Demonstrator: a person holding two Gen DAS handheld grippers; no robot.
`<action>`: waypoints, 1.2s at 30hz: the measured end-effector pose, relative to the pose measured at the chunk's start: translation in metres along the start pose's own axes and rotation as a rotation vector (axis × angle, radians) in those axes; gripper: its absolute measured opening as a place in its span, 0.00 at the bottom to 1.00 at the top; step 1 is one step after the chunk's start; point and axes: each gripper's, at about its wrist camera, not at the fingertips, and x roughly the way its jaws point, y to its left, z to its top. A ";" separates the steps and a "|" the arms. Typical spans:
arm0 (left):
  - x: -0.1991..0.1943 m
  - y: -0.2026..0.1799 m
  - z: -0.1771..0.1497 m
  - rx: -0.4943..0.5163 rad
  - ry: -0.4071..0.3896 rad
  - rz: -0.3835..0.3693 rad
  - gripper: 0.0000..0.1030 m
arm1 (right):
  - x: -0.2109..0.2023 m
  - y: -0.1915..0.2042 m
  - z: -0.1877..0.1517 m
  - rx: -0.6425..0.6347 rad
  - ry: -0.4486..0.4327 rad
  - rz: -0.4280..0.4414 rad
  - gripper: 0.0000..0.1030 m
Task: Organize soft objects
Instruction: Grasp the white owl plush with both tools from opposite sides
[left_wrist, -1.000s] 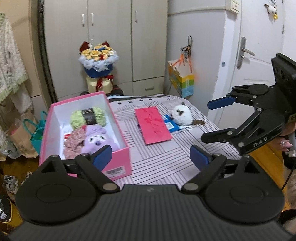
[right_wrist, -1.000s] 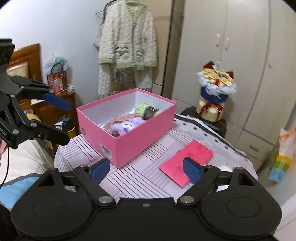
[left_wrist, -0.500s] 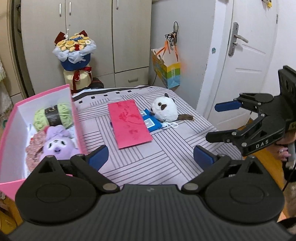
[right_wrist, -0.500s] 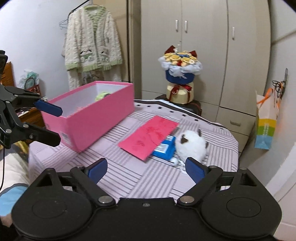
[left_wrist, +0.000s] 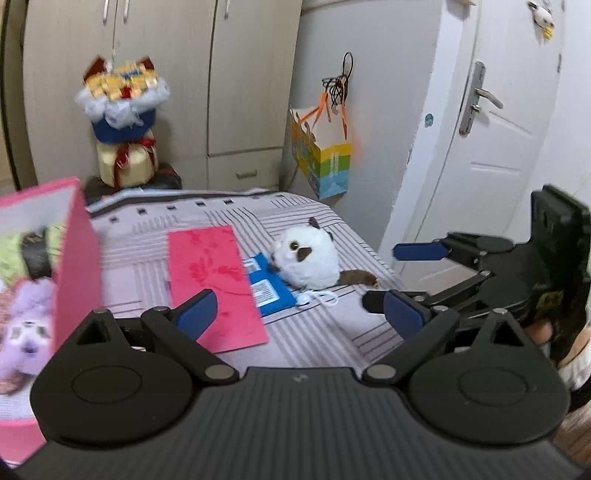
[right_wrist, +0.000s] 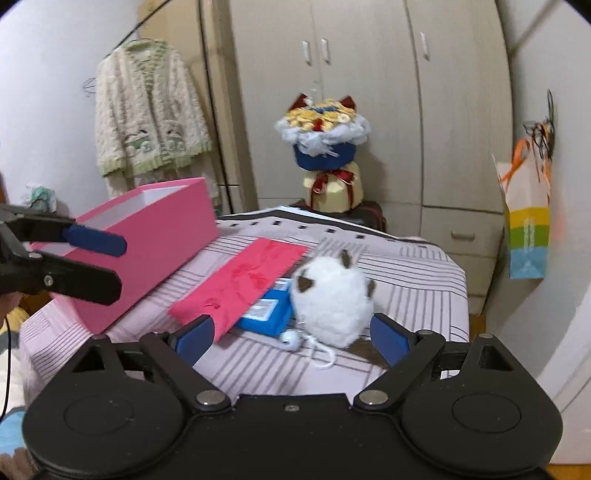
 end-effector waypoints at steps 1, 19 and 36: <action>0.010 0.001 0.003 -0.015 0.012 -0.006 0.93 | 0.005 -0.004 0.000 0.007 0.004 -0.002 0.91; 0.135 0.008 0.027 -0.153 0.053 -0.002 0.77 | 0.096 -0.049 0.003 0.040 0.144 0.131 0.87; 0.143 0.014 0.023 -0.196 0.069 -0.058 0.62 | 0.084 -0.030 -0.003 -0.008 0.116 0.046 0.65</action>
